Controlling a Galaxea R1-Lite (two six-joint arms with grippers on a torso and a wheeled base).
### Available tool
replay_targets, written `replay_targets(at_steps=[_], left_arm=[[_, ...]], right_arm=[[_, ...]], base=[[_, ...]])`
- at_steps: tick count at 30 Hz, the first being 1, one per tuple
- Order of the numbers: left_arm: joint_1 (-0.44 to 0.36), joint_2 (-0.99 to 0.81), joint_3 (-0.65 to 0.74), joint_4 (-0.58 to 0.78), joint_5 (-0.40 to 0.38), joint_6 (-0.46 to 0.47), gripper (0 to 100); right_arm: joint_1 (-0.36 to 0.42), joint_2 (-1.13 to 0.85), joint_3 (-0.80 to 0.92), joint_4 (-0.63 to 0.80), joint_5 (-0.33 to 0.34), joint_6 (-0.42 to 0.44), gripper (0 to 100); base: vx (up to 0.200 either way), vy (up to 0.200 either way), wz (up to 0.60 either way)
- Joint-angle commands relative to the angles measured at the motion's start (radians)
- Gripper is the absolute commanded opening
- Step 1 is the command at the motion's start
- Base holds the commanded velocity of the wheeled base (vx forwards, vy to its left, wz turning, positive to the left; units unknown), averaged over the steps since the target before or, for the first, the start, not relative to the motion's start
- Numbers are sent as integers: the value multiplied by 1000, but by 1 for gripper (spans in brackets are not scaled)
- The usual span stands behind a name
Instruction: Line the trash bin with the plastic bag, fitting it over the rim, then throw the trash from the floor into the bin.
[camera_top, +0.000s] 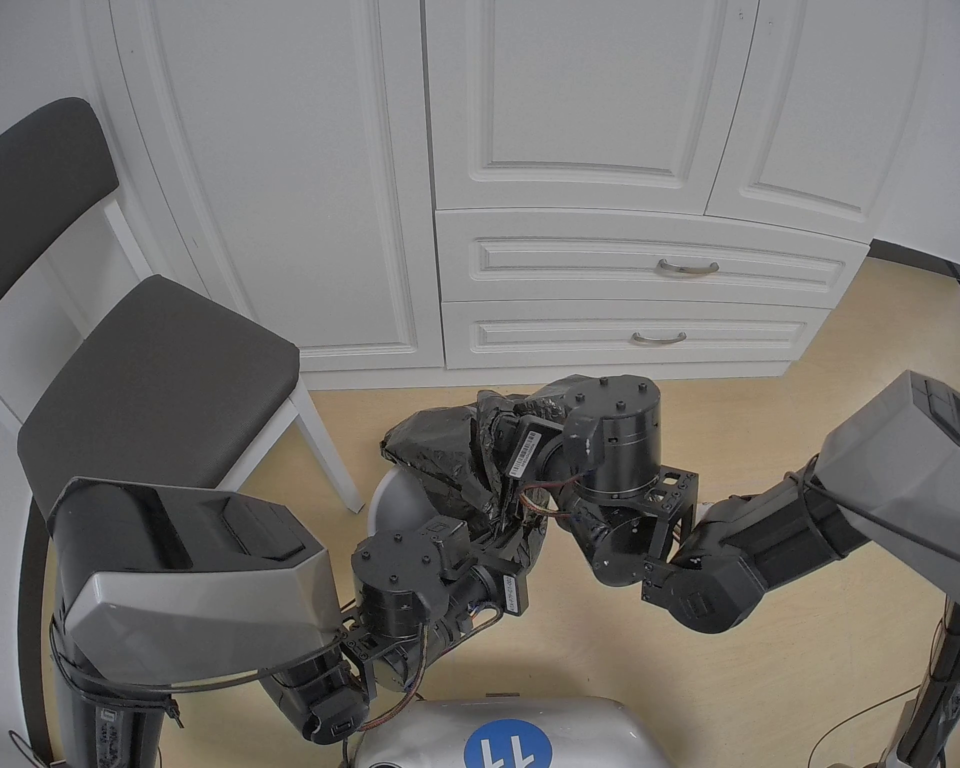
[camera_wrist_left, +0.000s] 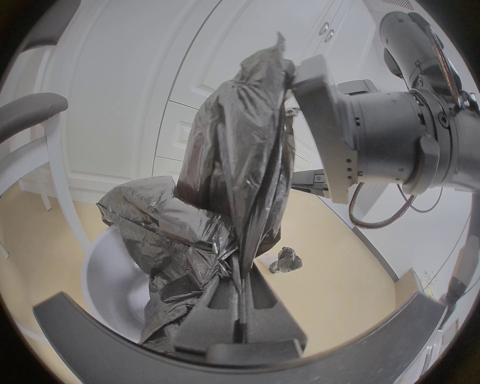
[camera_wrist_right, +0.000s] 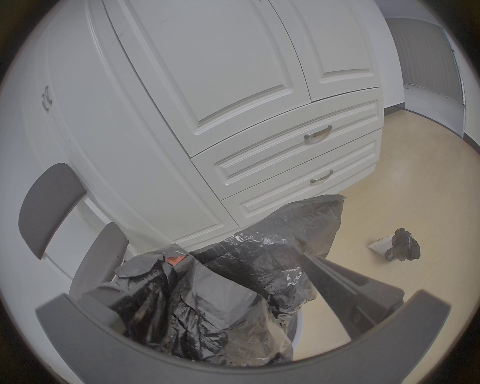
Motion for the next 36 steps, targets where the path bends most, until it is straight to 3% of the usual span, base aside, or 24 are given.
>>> replay_targets(at_steps=[1, 7, 15, 23, 30, 36], left_arm=[[11, -11, 13, 1, -12, -1, 0], [30, -14, 27, 0, -36, -2, 0], [36, -40, 64, 1, -81, -1, 0], [36, -48, 66, 0, -82, -1, 0], [16, -127, 67, 0, -78, -11, 0], [-12, -265, 81, 1, -76, -120, 0]], right_arm=[[-2, -57, 37, -4, 6, -23, 100], [4, -123, 126, -2, 70, -66, 100], [32, -287, 375, -11, 256, -225, 100], [36, -348, 456, -14, 274, -311, 100], [10, -420, 450, -7, 271, -313, 100], [-42, -466, 436, -7, 271, -316, 100]], base=[[0, 0, 0], [0, 0, 0], [0, 0, 0], [0, 0, 0], [0, 0, 0], [0, 0, 0]])
